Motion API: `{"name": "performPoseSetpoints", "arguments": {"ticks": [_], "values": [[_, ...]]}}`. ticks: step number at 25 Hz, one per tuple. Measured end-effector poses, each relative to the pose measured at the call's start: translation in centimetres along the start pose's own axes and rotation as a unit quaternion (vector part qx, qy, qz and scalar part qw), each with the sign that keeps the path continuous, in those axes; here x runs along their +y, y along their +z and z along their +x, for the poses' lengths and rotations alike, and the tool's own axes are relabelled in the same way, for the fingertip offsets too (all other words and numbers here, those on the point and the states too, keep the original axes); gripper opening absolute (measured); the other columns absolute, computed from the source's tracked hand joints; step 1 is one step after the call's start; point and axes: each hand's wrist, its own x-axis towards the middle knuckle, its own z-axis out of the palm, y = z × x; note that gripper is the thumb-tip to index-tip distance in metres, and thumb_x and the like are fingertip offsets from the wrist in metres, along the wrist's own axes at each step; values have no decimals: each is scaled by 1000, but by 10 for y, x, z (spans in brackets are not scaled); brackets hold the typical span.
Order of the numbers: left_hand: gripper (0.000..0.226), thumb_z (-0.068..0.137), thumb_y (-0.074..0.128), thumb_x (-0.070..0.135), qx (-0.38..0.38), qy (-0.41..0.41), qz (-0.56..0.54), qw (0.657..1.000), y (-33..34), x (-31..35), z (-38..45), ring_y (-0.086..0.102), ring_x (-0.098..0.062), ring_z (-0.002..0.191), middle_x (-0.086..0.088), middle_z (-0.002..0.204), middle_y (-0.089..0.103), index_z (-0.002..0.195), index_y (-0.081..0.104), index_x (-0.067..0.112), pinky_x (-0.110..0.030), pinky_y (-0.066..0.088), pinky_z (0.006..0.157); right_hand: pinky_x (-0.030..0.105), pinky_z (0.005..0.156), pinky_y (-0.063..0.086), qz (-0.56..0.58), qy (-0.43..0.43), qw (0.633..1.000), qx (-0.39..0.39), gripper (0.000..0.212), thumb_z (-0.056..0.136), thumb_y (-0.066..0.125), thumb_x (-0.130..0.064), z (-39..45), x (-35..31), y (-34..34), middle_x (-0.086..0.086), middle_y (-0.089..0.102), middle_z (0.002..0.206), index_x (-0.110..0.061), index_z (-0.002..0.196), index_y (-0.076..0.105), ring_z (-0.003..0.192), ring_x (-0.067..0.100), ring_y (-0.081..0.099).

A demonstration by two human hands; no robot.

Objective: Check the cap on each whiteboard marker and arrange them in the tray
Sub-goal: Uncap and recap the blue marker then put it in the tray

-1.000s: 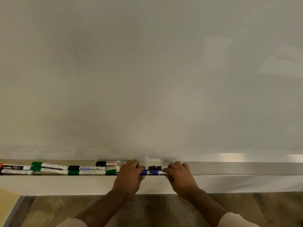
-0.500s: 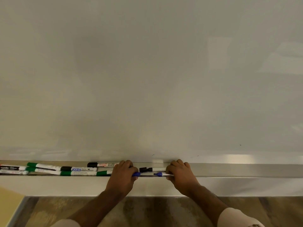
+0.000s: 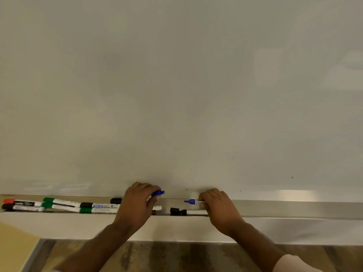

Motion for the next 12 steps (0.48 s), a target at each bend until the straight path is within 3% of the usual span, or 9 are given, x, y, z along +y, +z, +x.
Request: {"name": "performPoseSetpoints", "arguments": {"ticks": [3,6,12], "values": [[20,88,64,23,46,1,-37,998,-37,10,19,55,-8,92,11,99,69,107,67,24,-22,39,84,28,78,39,19,-37,998,44,18,99,42,-19,11,-18,-29,-3,60,102,-22,110,56,86,18,53],[21,89,62,22,69,-14,-109,992,-75,22,35,55,-1,89,25,97,62,108,66,30,-9,38,76,32,65,42,43,-66,992,95,14,98,46,-18,25,-40,-72,-1,60,92,-19,105,58,68,19,53],[21,83,64,30,116,19,-205,972,-144,51,51,61,-6,86,24,99,67,102,67,39,-5,42,70,27,63,46,93,-124,976,153,25,97,42,-27,43,-79,-170,-5,60,93,-18,111,59,70,13,53]]}}
